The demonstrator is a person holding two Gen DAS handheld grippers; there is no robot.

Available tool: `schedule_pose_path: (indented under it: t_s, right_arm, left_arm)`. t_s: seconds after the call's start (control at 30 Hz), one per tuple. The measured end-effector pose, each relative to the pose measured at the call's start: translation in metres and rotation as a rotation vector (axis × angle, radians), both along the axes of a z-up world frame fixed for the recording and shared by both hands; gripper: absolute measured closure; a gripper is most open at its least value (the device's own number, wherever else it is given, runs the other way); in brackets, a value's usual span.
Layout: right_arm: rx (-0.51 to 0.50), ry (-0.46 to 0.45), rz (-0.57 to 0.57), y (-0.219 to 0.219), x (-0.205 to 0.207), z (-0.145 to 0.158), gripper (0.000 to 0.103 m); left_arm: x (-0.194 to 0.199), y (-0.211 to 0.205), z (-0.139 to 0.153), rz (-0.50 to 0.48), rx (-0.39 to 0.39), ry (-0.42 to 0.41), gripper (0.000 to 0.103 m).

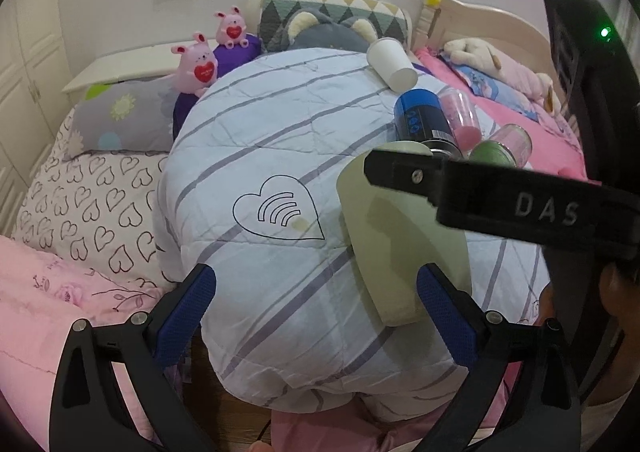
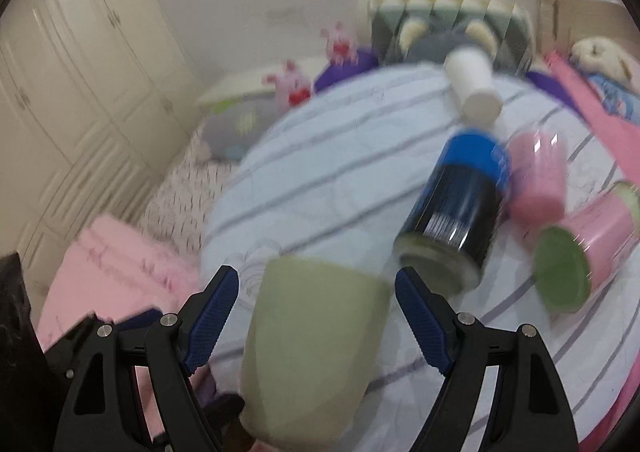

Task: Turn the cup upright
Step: 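Grasp the pale green cup with the right gripper while the left gripper releases it, then rotate the cup upright with the right gripper and set it on the table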

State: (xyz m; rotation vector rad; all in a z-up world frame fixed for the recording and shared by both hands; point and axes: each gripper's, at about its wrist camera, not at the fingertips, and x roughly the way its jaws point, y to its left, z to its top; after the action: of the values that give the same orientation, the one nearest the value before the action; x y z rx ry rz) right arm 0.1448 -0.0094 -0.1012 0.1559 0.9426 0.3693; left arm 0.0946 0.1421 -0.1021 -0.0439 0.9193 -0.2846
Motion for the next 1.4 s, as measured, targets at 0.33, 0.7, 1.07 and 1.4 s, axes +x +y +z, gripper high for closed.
schedule_pose_path:
  t_s: [0.33,0.7,1.07,1.4]
  right_arm:
    - [0.053,0.131,-0.019,-0.006,0.008,-0.027,0.020]
    - [0.040,0.018,0.035,0.002,-0.003,-0.011,0.021]
    - [-0.050,-0.192,0.031,0.009,0.005,0.013,0.022]
    - [-0.115,-0.289,0.032,0.021,0.022,0.011,0.022]
  left_arm:
    - [0.001,-0.003,0.000,-0.023,0.004,-0.002,0.001]
    - [0.002,-0.005,0.002,-0.047,-0.038,-0.005,0.001]
    - [0.031,-0.001,-0.001,0.080,-0.030,-0.051,0.001]
    - [0.059,-0.002,-0.015,0.140,-0.022,-0.043,0.001]
